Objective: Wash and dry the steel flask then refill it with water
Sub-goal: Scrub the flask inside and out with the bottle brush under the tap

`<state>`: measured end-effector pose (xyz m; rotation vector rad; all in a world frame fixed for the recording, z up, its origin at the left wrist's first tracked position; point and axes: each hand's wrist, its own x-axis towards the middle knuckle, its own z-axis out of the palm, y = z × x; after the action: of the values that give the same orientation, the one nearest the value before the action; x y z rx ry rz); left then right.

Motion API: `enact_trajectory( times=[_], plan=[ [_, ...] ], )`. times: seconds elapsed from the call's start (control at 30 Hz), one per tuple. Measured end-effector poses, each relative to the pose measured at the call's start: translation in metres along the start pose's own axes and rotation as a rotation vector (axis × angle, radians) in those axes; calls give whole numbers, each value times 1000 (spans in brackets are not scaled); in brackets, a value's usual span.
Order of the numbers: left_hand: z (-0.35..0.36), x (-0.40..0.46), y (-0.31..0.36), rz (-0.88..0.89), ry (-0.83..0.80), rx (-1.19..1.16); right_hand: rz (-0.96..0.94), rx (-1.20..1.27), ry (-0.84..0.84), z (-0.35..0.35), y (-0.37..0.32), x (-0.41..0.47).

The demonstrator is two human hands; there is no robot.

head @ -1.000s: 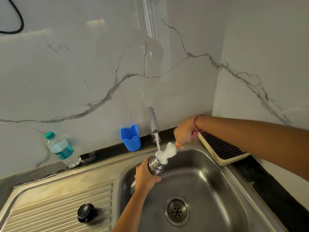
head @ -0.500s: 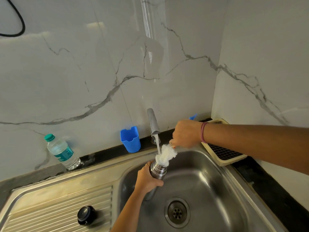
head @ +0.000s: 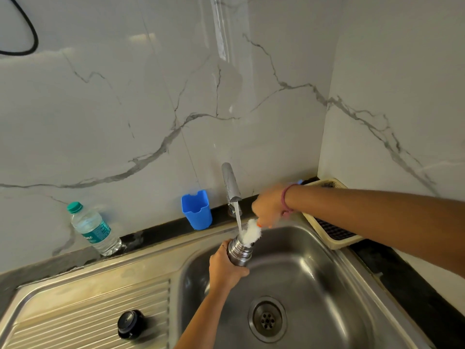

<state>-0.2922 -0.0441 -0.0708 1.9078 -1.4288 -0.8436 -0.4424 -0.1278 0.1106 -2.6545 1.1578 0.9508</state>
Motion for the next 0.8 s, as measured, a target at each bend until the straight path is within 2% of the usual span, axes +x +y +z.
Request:
enact_trajectory(
  times=[0.07, 0.1, 0.17, 0.43, 0.6, 0.8],
  plan=[
    [0, 2, 3, 4, -27, -10, -75, -384, 220, 6, -18, -8],
    [-1, 2, 5, 3, -40, -10, -108, -481, 273, 8, -21, -9],
    [-3, 2, 7, -2, -51, -15, -110, -509, 279, 9, -18, -9],
    [-11, 8, 10, -15, -79, -2, -63, -380, 285, -11, 7, -21],
    [-15, 7, 9, -4, -91, 41, -26, 96, 39, -16, 40, -24],
    [-14, 1, 6, 3, -86, 50, -29, 355, 9, 3, 40, -7]
  ],
)
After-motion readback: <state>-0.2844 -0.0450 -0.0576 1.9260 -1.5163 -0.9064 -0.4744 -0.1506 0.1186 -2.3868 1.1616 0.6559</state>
